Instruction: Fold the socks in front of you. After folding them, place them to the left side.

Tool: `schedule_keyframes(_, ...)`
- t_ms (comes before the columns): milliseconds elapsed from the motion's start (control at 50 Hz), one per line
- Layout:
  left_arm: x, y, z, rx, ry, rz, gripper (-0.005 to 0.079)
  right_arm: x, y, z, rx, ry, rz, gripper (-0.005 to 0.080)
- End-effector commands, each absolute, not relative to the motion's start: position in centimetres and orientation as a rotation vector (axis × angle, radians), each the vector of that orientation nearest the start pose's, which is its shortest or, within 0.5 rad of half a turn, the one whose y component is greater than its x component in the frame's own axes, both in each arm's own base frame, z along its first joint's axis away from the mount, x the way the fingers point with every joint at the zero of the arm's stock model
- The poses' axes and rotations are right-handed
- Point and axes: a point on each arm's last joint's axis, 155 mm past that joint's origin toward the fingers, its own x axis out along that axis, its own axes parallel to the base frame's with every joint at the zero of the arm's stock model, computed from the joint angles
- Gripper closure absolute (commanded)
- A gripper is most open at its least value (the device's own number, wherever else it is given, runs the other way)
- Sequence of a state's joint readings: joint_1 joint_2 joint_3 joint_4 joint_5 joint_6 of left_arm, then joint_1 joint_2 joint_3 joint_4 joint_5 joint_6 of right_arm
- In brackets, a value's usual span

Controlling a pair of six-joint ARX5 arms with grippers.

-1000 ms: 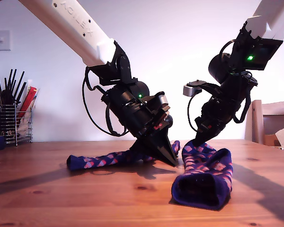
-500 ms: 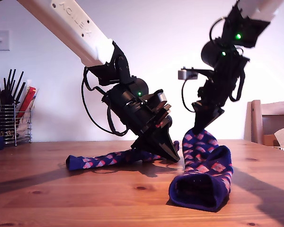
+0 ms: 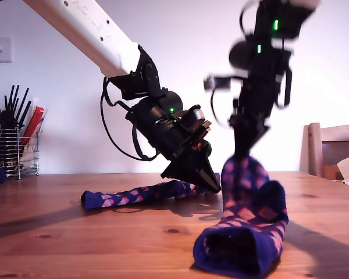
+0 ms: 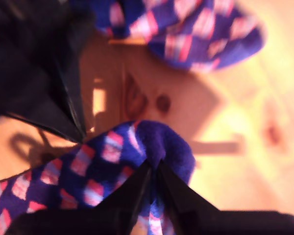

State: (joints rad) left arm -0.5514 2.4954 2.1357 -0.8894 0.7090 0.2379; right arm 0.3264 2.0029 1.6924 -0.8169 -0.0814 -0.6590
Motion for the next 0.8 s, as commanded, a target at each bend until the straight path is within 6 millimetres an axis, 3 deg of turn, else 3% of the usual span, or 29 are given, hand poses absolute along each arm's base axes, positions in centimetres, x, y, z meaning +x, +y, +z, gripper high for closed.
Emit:
schedule_keyframes(0, 39.8, -38.7, 4.1, 0.055, 1.199, -1.241, 0.0766, 46.8, 16.1, 12.8, -0.728, 0.903, 0.665, 0.0765)
schedule_keyframes(240, 36.5, -40.2, 6.7, -0.036, 1.244, -1.361, 0.0766, 49.2, 13.1, 13.9, -0.742, 0.863, 0.535, 0.0765)
schedule_keyframes(340, 35.4, -41.1, 6.9, -0.020, 1.246, -1.383, 0.0766, 50.0, 12.3, 14.3, -0.740, 0.847, 0.496, 0.0765)
schedule_keyframes(600, 33.4, -43.2, 4.7, 0.173, 1.250, -1.326, 0.0766, 50.0, 12.3, 14.2, -0.729, 0.849, 0.500, 0.0765)
schedule_keyframes(780, 34.6, -41.8, 2.2, 0.338, 1.257, -1.158, 0.0766, 49.8, 12.2, 14.1, -0.729, 0.856, 0.501, 0.0765)
